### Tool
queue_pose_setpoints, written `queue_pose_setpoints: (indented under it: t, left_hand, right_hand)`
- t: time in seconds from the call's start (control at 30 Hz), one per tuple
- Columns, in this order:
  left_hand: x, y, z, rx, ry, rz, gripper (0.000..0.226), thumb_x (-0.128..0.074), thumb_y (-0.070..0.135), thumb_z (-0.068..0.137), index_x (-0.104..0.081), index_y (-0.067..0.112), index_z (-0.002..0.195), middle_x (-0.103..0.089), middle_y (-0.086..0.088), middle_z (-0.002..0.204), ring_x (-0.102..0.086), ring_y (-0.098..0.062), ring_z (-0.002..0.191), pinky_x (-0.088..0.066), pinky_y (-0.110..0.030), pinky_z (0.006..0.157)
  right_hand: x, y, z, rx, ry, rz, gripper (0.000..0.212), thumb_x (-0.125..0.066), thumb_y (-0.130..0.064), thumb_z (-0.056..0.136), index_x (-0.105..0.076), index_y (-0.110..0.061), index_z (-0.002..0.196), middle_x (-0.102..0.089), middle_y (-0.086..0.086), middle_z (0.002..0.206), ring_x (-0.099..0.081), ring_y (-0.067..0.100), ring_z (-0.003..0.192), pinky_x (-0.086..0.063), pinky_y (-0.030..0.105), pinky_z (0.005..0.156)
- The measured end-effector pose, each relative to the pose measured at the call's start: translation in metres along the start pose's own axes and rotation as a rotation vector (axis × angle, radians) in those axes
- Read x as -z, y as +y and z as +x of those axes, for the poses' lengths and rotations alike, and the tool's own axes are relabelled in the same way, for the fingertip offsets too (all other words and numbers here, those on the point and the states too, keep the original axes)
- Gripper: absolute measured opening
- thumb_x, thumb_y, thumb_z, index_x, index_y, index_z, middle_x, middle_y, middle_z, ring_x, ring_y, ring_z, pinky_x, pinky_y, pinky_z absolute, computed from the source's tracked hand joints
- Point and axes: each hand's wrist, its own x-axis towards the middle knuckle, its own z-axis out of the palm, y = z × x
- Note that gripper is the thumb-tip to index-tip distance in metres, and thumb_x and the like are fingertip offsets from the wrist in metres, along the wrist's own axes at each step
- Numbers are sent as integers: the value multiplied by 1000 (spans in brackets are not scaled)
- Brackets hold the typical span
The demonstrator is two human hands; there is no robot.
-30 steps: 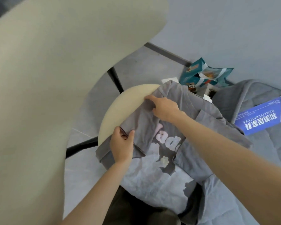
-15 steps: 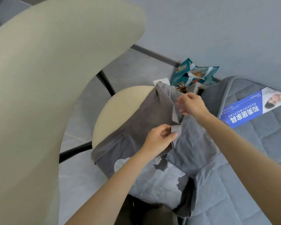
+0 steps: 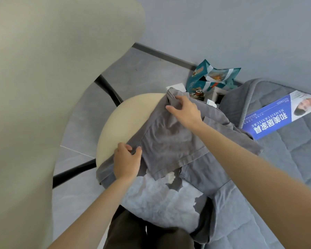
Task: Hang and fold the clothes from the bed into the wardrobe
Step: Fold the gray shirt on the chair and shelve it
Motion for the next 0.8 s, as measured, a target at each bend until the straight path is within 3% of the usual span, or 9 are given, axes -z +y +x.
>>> queue_pose_setpoints:
  t: [0.1, 0.23, 0.3, 0.43, 0.53, 0.6, 0.67, 0.73, 0.8]
  left_hand:
    - [4, 7, 9, -335, 42, 208, 42, -66, 36, 87, -55, 18, 122, -50, -4, 121, -45, -26, 110, -38, -34, 89]
    - [-9, 44, 39, -458, -38, 295, 53, -59, 48, 88, -45, 31, 136, -46, 1, 129, -41, -25, 117, -40, -39, 90]
    - [-17, 60, 52, -450, -69, 312, 49, -58, 47, 90, -46, 31, 134, -49, 0, 125, -45, -25, 115, -42, -41, 91]
    - [-20, 70, 71, -430, -88, 224, 28, -54, 39, 95, -59, 17, 111, -61, -2, 102, -58, -22, 93, -45, -34, 74]
    - [-8, 65, 84, -345, -84, 90, 22, -57, 38, 93, -55, 18, 84, -59, 5, 77, -56, -21, 77, -35, -29, 64]
    - [2, 57, 91, -263, -70, 62, 26, -56, 36, 93, -50, 20, 73, -55, 8, 69, -56, -23, 77, -32, -29, 64]
    - [9, 45, 95, -183, -69, 58, 22, -52, 34, 96, -61, 16, 89, -65, 1, 86, -59, -24, 89, -35, -27, 70]
    - [12, 38, 95, -134, -93, 52, 32, -52, 39, 95, -61, 13, 109, -63, 1, 100, -58, -23, 98, -38, -27, 76]
    - [11, 39, 94, -121, -114, 77, 36, -54, 44, 93, -58, 12, 107, -58, 3, 97, -57, -22, 97, -39, -29, 76]
  right_hand:
    - [-6, -15, 18, 6, 43, -25, 53, -60, -50, 88, -46, -23, 132, -60, 3, 125, -52, 27, 119, -41, 43, 100]
    - [-5, -22, 39, -25, 65, -16, 35, -57, -37, 93, -57, -13, 119, -64, 10, 116, -57, 28, 110, -46, 34, 85]
    - [-1, -25, 46, -30, 76, 37, 27, -56, -33, 93, -65, -11, 108, -66, 7, 104, -59, 25, 102, -44, 31, 80]
    - [14, -37, 50, -164, -13, 589, 19, -61, -27, 91, -65, -12, 80, -63, 0, 79, -60, 17, 82, -50, 31, 78]
    - [18, -37, 55, -115, -34, 726, 15, -58, -19, 94, -63, -20, 80, -64, -3, 78, -58, 13, 72, -52, 30, 72]
    - [13, -34, 59, -52, -23, 656, 14, -53, -13, 97, -65, -18, 103, -68, 0, 93, -56, 11, 66, -48, 22, 63]
    - [9, -30, 62, -52, -57, 465, 28, -59, -23, 95, -59, -15, 121, -66, 4, 108, -58, 12, 75, -48, 21, 68]
    - [10, -22, 60, -48, -95, 154, 36, -66, -43, 87, -62, -19, 113, -64, -2, 105, -58, 12, 88, -47, 26, 78]
    - [11, -13, 52, 22, -161, -92, 24, -71, -44, 81, -66, -23, 92, -65, -7, 91, -61, 13, 90, -49, 30, 80]
